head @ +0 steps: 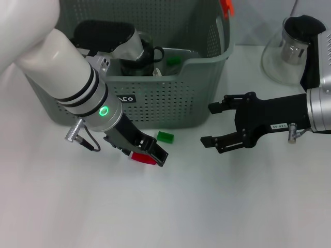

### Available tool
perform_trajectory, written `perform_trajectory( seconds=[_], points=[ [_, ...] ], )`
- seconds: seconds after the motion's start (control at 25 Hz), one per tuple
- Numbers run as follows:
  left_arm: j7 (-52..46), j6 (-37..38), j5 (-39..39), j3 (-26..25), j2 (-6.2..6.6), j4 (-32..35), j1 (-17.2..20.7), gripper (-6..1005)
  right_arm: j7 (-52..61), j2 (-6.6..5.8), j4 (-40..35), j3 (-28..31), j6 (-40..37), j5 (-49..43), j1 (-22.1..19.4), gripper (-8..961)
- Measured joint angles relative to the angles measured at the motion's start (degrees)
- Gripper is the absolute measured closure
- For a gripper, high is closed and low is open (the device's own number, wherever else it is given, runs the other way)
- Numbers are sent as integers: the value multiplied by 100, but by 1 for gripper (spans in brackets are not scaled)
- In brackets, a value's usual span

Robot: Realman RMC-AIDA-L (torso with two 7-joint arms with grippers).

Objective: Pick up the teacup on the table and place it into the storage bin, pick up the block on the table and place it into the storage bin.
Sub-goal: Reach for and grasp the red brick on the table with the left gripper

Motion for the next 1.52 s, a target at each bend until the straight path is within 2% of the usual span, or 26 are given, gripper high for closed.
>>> perform_trajectory(
  seconds=[1.04, 1.32, 1.52],
  points=[
    [3, -831, 294, 569, -8, -463, -32, 94, -20, 0, -8, 8, 42, -33, 42, 41],
    [3, -907, 304, 842, -10, -475, -54, 93, -13, 0, -11, 9, 51, -33, 56, 40],
    [52, -788, 399, 943, 33, -297, -26, 93, -11, 0, -11, 31, 51, -33, 59, 40]
  ],
)
